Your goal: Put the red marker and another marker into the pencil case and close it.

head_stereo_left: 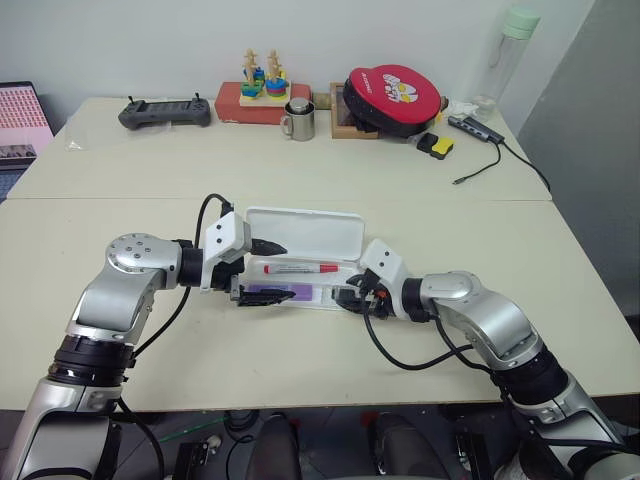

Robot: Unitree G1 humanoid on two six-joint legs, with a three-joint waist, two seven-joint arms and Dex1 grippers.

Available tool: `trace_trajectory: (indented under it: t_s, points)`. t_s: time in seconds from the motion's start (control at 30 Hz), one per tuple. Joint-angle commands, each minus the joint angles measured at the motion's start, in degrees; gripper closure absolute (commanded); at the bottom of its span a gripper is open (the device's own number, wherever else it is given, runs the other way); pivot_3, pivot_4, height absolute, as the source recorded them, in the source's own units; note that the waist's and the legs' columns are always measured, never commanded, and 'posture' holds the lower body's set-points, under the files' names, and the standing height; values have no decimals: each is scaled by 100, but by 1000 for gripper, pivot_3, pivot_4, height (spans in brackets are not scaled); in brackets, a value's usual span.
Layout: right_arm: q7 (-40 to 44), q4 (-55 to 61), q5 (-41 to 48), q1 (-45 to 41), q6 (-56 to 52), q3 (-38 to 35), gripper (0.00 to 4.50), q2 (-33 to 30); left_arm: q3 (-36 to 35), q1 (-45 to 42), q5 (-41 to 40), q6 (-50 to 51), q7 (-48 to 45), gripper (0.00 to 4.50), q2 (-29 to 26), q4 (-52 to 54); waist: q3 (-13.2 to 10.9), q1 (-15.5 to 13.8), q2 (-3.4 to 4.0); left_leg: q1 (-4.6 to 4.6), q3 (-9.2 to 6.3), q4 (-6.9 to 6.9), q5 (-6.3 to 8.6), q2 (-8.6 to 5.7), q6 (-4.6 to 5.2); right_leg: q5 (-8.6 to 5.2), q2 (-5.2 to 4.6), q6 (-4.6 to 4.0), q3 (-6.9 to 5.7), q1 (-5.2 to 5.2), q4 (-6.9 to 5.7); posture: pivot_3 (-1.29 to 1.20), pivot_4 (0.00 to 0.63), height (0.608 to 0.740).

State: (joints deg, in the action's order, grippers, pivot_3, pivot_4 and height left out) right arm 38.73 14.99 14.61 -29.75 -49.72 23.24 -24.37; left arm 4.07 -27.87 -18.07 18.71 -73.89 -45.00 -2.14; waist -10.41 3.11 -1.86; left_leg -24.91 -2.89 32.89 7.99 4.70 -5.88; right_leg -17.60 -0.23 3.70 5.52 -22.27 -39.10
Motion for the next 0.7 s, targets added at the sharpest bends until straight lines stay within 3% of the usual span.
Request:
trace_trajectory:
  t_s: [0.03, 0.13, 0.23, 0.37, 0.57, 0.7]
  points:
    - [171, 370, 98, -111, 78, -182, 826, -106, -437, -48, -335, 231, 215, 0, -19, 236, 0, 0, 0, 0, 0, 0, 0, 0, 0, 0, 0, 0, 0, 0, 0, 0, 150, 740]
    - [375, 515, 407, -319, 6, -524, 72, -125, -902, 115, -787, 644, 563, 0, 82, 441, 0, 5, 0, 0, 0, 0, 0, 0, 0, -1, 0, 2, 0, 0, 0, 0, 150, 740]
    - [525, 459, 797, -636, -81, -934, 122, -17, -1351, 330, -1261, 1042, 905, 0, 217, 735, 0, 10, 0, -1, 0, 0, 0, 1, 0, -2, -1, 5, 1, 0, 0, 0, 150, 740]
    - [532, 45, 881, -1104, -49, -1151, 962, 78, -1814, 606, -1579, 1293, 1270, 0, 248, 1013, 0, 16, -1, 1, -2, 0, 0, 4, 0, 2, 2, 0, -2, 1, -3, 0, 150, 740]
    - [-348, -2242, 68, -2632, 514, -1194, 2287, 718, -2646, 738, -1887, 1278, 1563, 0, 103, 836, -3, 69, 3, 4, 1, 5, -2, 3, 1, 12, 3, 10, 3, -7, -8, 0, 150, 740]
    - [-459, -2950, -93, -3099, 750, -1241, 3235, 959, -3009, 718, -2280, 1423, 1738, 0, 191, 920, -1, 7, 0, 1, 1, 2, -2, 3, 2, 14, 2, -1, 1, -2, 2, 0, 150, 740]
